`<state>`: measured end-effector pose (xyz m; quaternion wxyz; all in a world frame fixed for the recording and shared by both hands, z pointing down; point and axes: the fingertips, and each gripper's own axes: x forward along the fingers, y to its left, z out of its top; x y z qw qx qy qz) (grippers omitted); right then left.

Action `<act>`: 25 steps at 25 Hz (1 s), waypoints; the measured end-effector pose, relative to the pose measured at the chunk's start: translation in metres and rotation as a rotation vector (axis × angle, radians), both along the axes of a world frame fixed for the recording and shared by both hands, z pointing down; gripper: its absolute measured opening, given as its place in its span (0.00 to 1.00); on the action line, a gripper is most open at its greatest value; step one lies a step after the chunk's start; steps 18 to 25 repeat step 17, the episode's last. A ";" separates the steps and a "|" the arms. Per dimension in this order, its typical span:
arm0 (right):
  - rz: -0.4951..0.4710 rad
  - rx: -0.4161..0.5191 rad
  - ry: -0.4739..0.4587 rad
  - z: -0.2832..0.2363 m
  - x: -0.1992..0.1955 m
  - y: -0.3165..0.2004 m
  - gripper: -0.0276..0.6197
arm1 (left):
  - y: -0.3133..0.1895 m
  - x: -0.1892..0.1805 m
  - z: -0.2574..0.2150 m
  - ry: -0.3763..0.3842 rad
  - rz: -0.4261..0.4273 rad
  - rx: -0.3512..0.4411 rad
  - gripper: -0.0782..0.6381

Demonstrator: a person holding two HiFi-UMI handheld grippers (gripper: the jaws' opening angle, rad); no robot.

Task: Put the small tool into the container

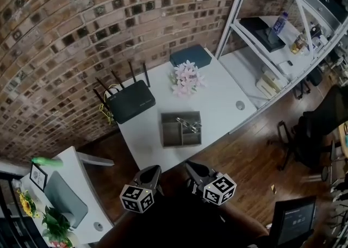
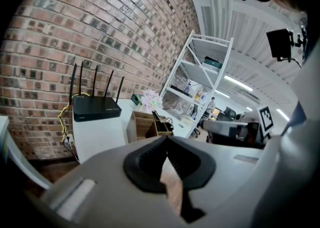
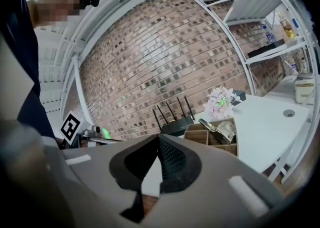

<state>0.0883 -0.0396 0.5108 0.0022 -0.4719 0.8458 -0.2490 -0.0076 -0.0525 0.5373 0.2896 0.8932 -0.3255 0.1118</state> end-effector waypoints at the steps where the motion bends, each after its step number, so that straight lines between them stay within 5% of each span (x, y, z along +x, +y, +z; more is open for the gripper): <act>1: 0.001 0.000 0.001 0.000 0.000 -0.001 0.06 | -0.001 0.000 0.000 0.001 0.001 0.001 0.11; 25: 0.005 0.006 0.007 0.000 -0.004 -0.003 0.06 | -0.004 -0.003 0.001 -0.002 0.012 0.001 0.11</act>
